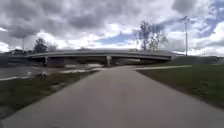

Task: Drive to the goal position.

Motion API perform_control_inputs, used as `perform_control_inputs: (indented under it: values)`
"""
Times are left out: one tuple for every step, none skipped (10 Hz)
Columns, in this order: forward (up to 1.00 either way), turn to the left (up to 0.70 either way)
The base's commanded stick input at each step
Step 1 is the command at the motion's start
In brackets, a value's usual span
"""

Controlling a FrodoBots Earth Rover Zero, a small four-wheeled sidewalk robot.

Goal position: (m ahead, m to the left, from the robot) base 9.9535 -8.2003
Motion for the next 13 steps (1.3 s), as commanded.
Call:
perform_control_inputs:
  values:
    - [1.00, -0.16]
    - [1.00, -0.17]
    - [1.00, -0.17]
    - [1.00, -0.17]
    - [1.00, -0.17]
    - [1.00, -0.17]
    - [1.00, -0.17]
    - [1.00, -0.17]
    - [1.00, -0.16]
    - [1.00, -0.12]
    - [1.00, -0.01]
    - [1.00, 0.00]
    - [1.00, 0.00]
